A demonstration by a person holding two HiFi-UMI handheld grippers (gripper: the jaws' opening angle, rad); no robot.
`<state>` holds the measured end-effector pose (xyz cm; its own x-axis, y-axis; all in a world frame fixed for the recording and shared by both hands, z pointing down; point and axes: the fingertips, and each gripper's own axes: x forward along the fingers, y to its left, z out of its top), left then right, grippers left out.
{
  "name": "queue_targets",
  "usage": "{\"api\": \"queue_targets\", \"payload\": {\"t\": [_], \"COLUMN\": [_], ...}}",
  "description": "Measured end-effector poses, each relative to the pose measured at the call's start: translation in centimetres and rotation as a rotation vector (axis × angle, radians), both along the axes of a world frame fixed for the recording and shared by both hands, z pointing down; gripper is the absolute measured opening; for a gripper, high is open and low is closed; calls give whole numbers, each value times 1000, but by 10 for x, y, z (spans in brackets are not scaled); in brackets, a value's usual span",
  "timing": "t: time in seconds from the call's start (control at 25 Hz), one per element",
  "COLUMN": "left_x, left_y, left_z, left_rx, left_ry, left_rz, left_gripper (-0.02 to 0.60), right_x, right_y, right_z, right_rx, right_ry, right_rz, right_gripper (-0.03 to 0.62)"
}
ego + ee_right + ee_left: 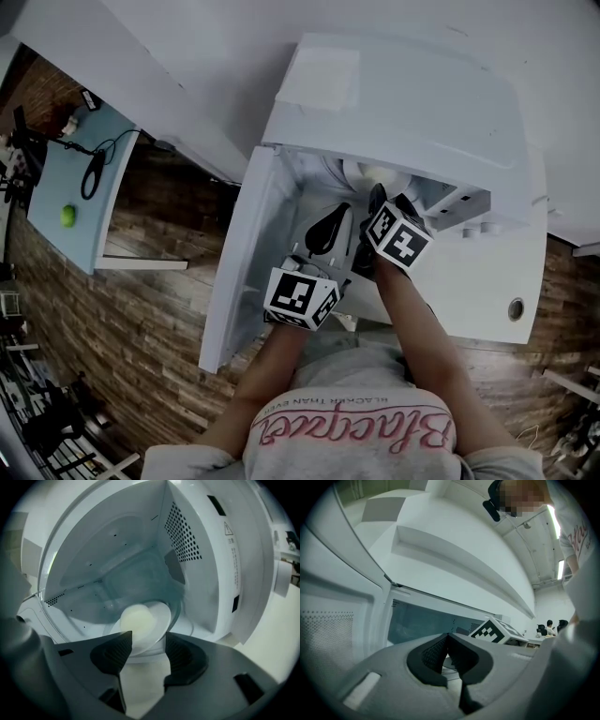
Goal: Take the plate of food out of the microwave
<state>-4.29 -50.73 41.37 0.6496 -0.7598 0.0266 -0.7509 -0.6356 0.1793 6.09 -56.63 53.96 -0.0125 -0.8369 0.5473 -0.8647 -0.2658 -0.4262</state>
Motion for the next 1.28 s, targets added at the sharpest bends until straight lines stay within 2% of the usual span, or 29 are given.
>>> {"api": "queue_targets", "payload": {"t": [0.16,0.4,0.56,0.84,1.0,1.28], "left_x": [0,1,0,0,2,3], "left_y": [-1,0,0,1,3,5], "left_z": [2,7,8,11,12,10], "left_rx": [-5,-13,-16,-22,-22,-18], "left_ry": [-1,0,1,-2,-5,-7], "left_rz": [1,7,7,7,12,13], "left_gripper": [6,6,6,6,6,6], "right_x": [-1,2,5,15,12,5], "right_y": [2,9,16,17,15,9], "right_z": [1,2,4,7,5,4], "right_rx": [-13,-57,-88,-97,-101,-188], "right_ry": [60,26,-85,-310,-423,-541], "right_rz": [-30,-57,-36,39,79,159], "right_gripper": [215,208,199,141,146,158]}}
